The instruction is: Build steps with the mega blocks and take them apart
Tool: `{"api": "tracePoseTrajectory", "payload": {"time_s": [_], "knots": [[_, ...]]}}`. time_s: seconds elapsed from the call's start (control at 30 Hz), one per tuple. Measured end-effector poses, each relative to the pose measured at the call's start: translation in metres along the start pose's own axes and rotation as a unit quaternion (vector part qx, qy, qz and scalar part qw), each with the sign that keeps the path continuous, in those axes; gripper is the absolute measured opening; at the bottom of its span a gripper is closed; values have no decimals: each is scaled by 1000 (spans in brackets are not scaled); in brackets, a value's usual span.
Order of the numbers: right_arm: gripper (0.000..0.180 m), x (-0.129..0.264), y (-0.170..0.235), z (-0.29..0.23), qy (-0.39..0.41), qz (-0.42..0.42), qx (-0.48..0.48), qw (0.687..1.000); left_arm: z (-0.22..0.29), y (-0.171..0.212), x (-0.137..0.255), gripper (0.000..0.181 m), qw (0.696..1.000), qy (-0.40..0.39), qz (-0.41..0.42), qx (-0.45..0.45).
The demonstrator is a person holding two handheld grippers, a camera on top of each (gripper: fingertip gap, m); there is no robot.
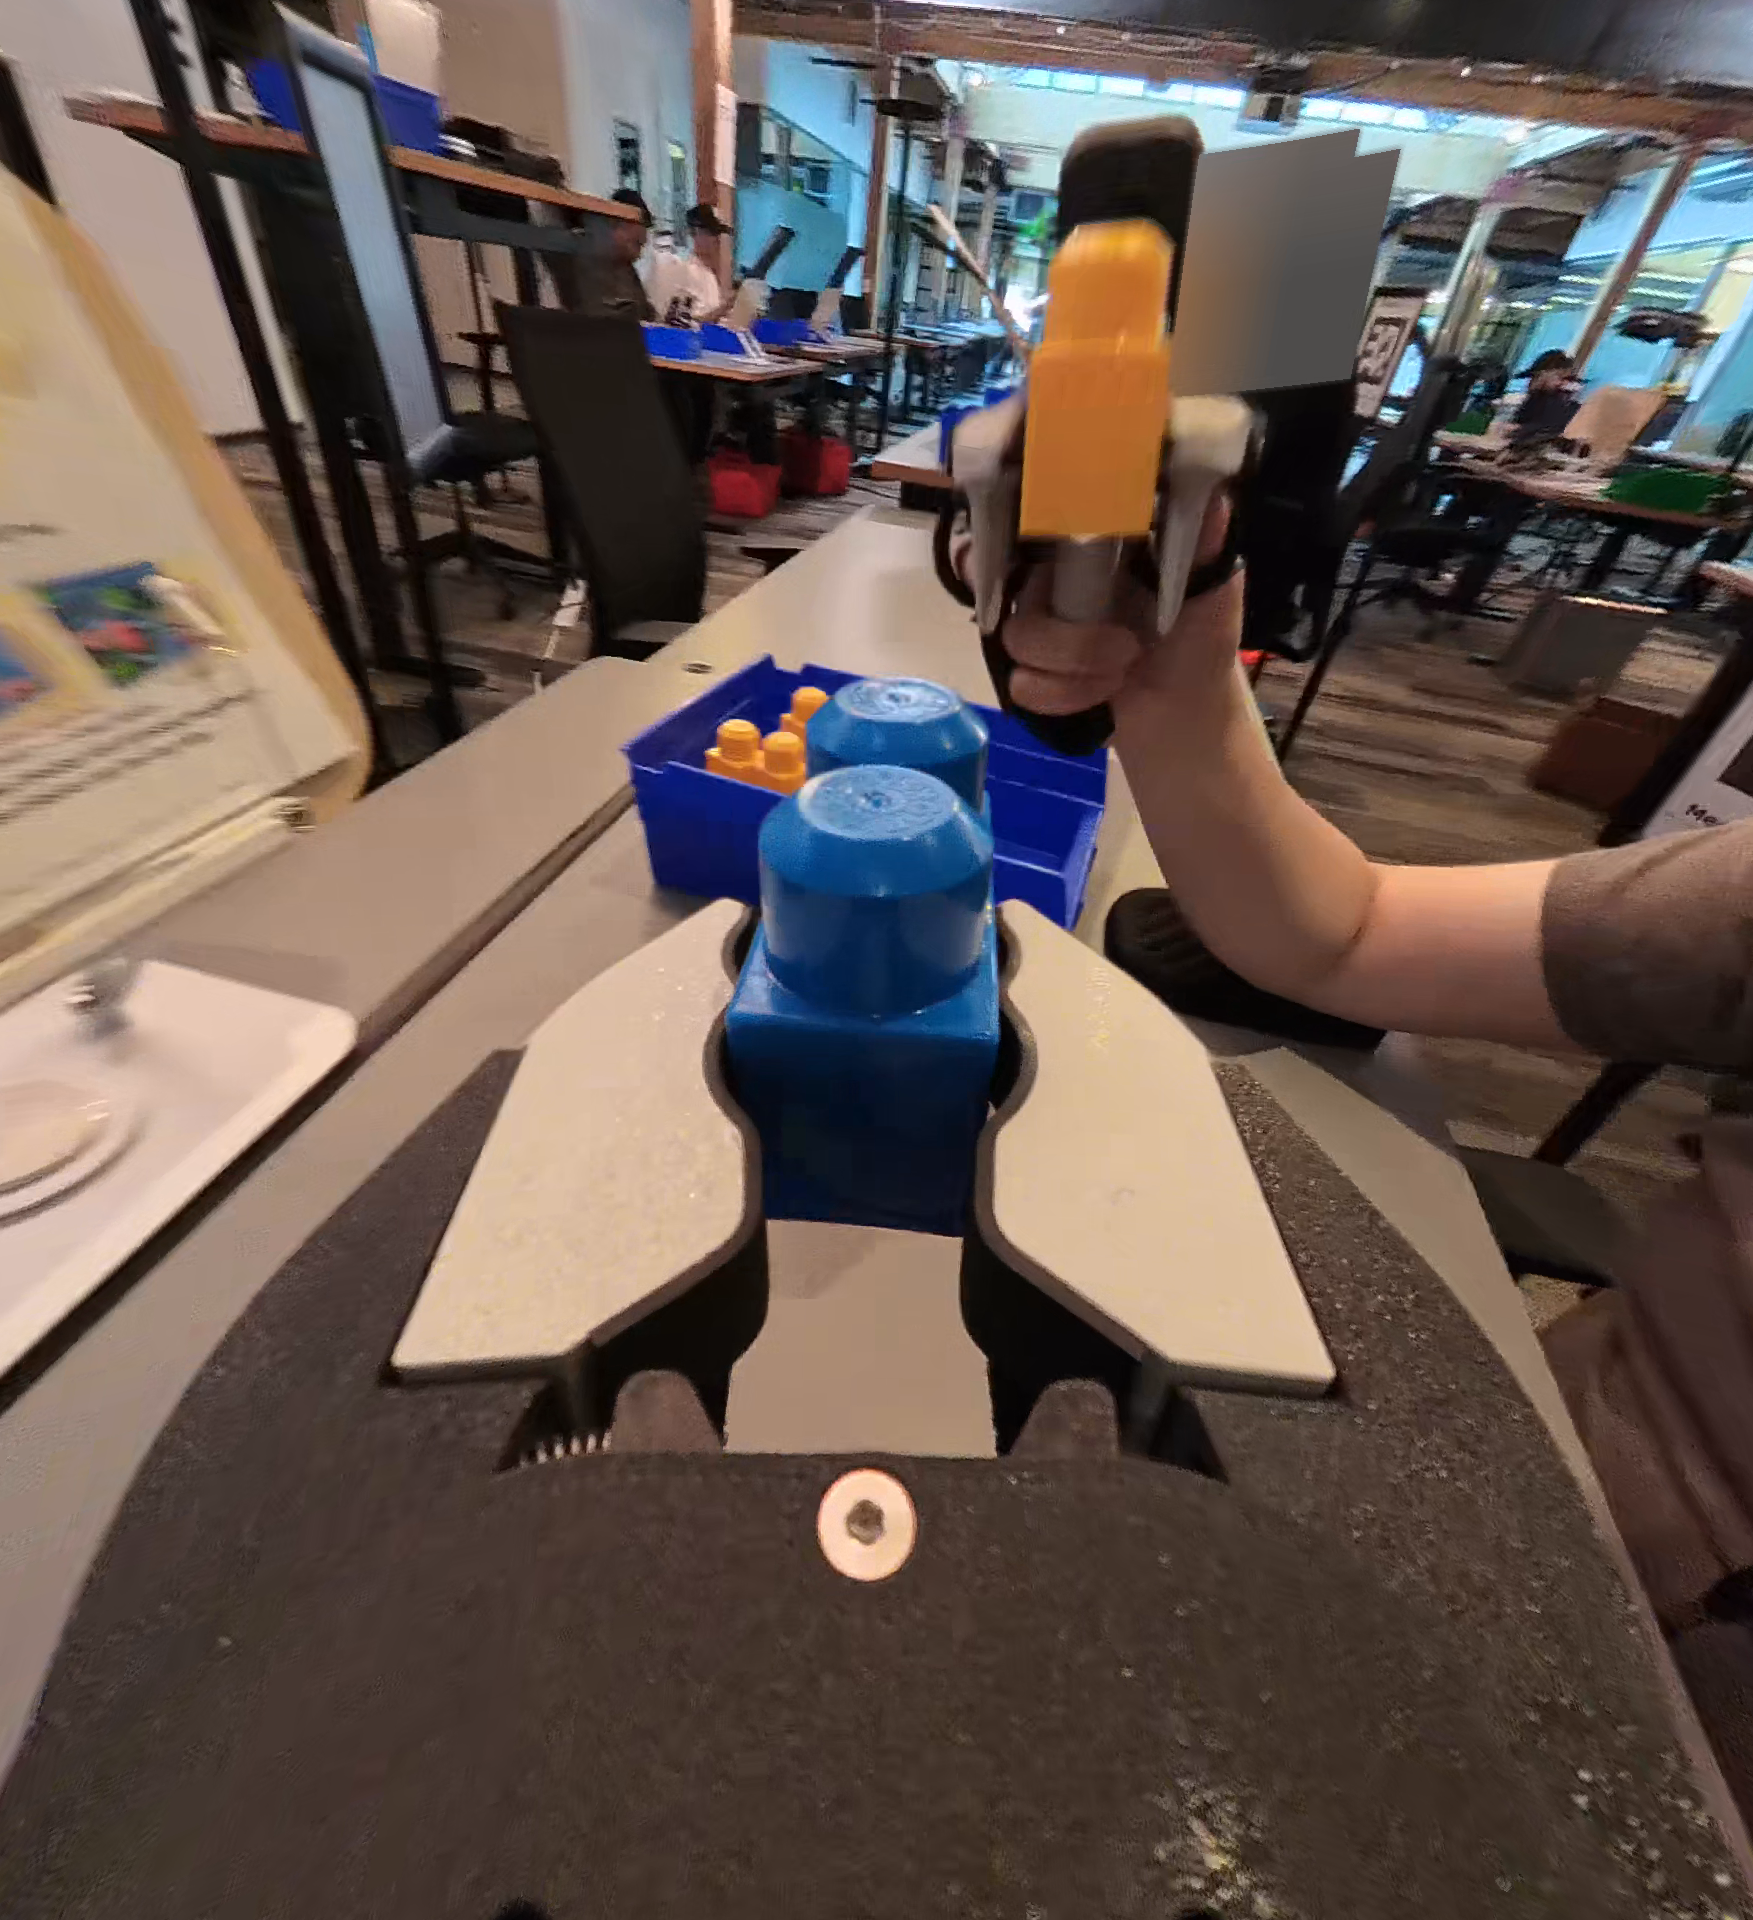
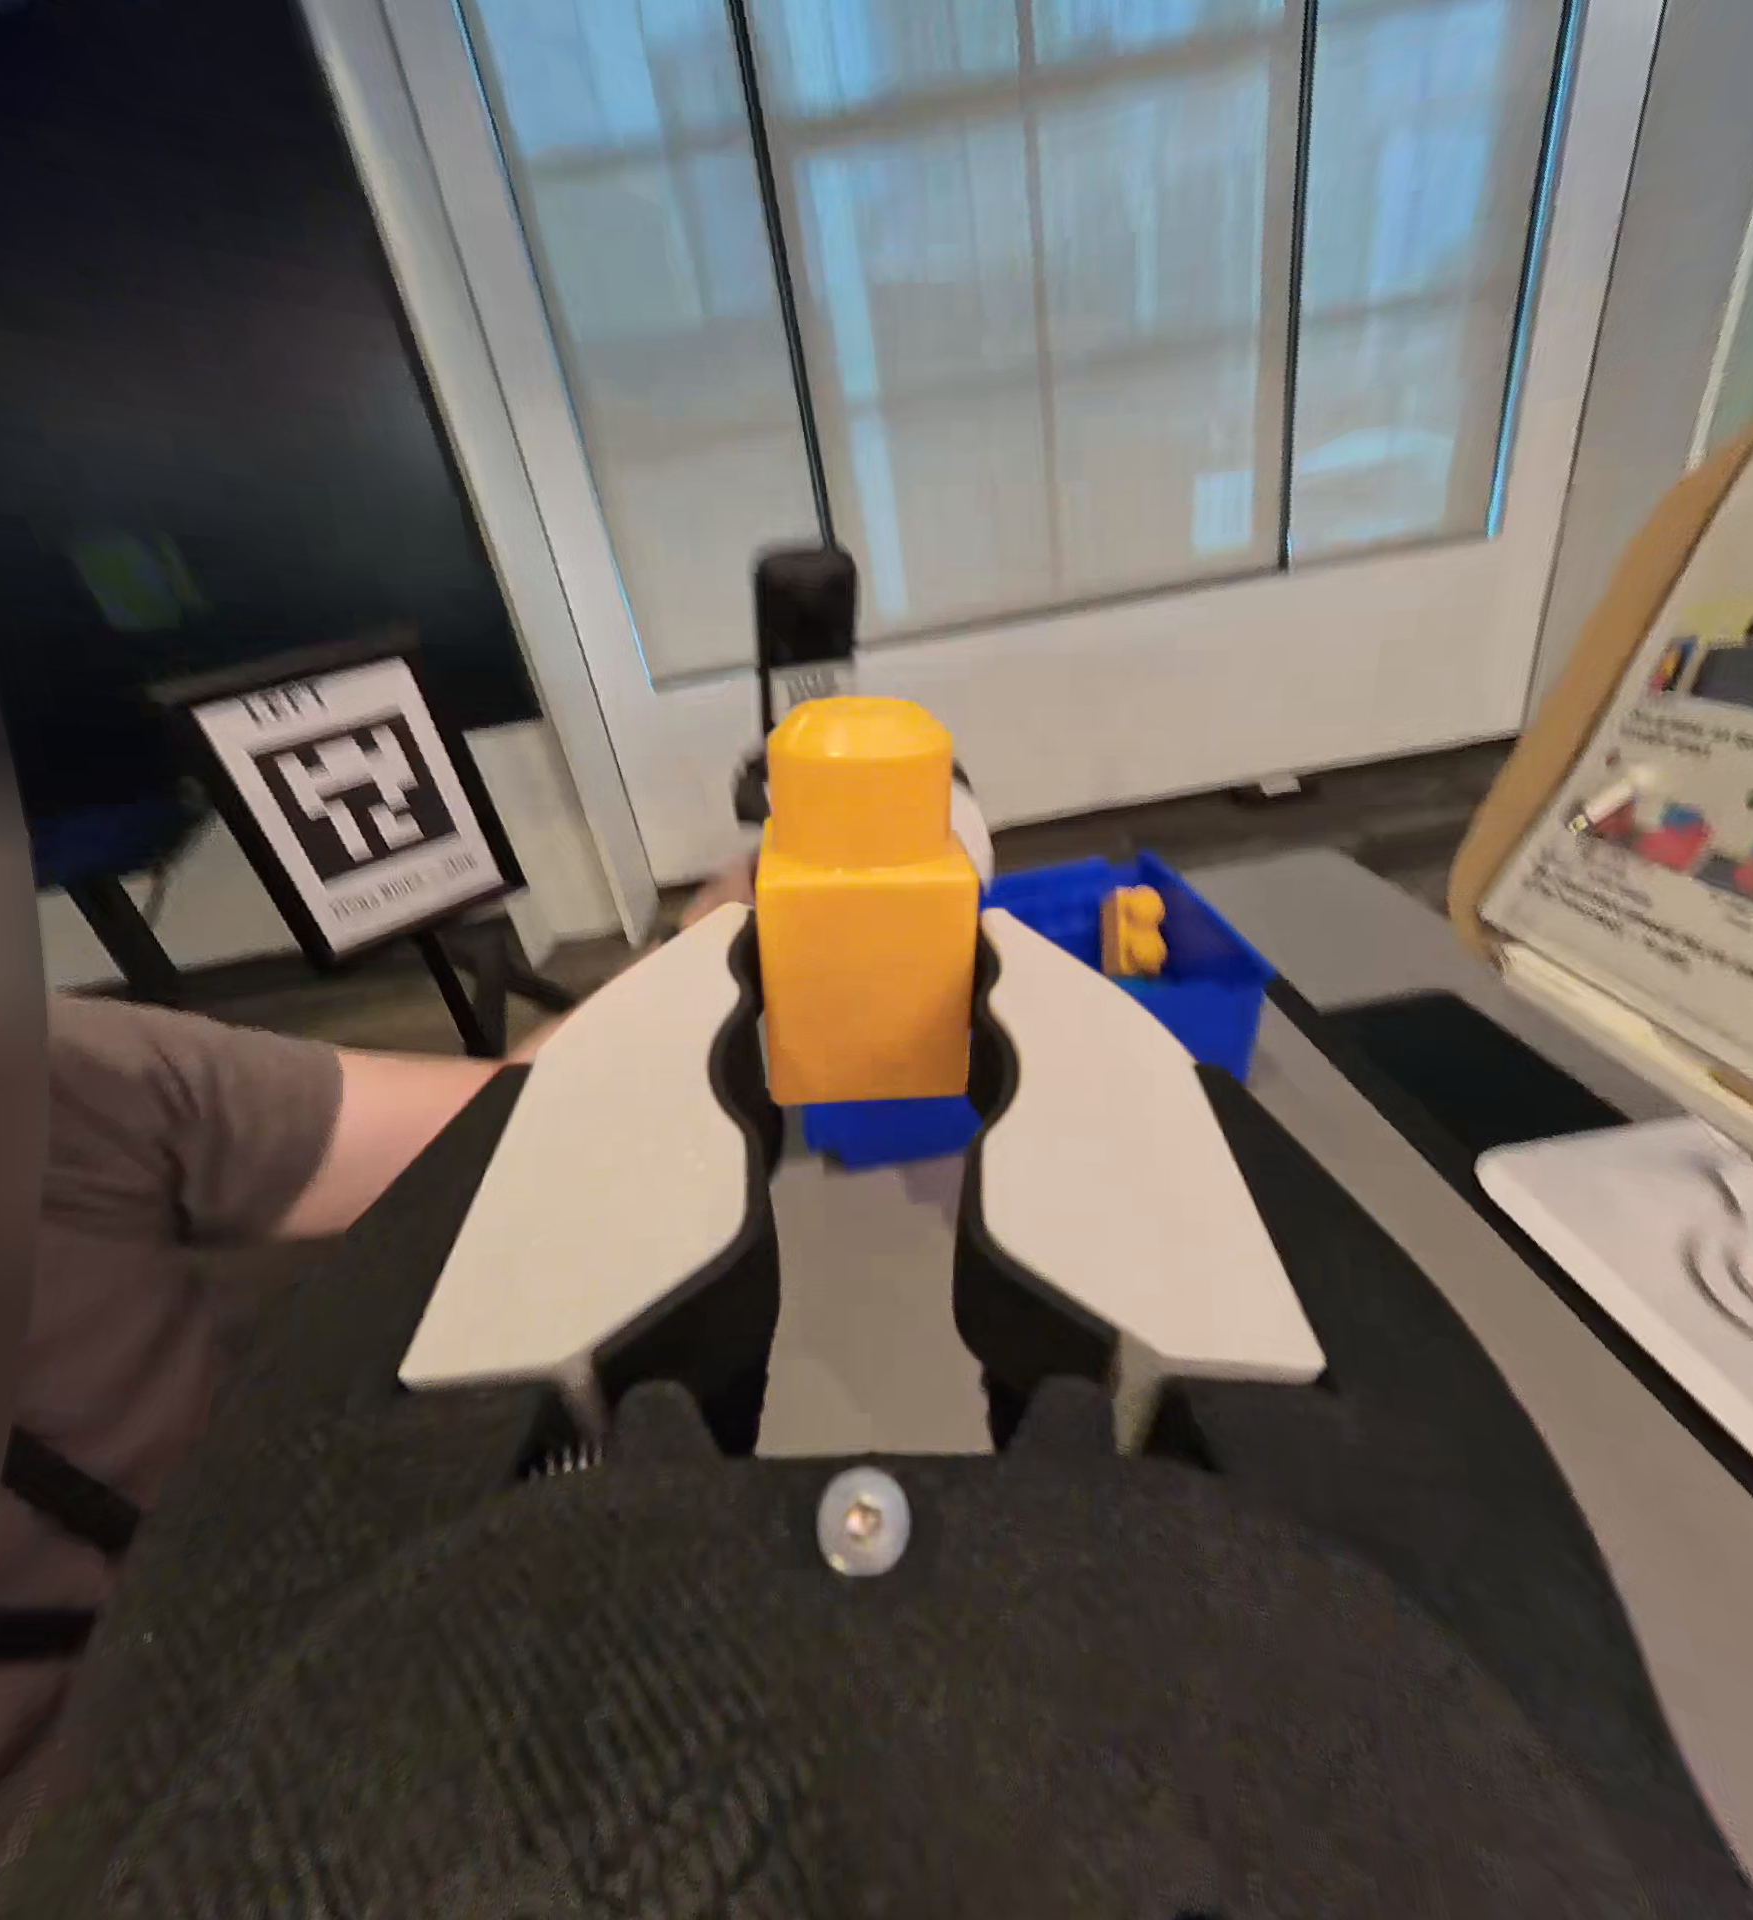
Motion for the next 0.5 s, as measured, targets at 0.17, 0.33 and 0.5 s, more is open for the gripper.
{"api": "tracePoseTrajectory", "payload": {"time_s": [0.17, 0.33, 0.5], "knots": [[37, -11, 4, -11, -19, 75, -11, 997, 10, 9, -62, 41, 999, 34, 11, 23], [37, -41, 22, -7, 4, 29, -19, 999, 18, 13, -79, 41, 998, 51, -1, 32], [37, -51, 32, -1, 17, -9, -23, 1000, 27, 10, -81, 41, 998, 60, -12, 17]]}}
Point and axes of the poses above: each gripper's, where its closed fingertips meet, x back along the fingers, y out of its underside, z = x × y across the jaws, the point moved 9 cm from there along x, back along the fingers, and after that the axes turned 15 degrees about -z, right-handed, at the moved point
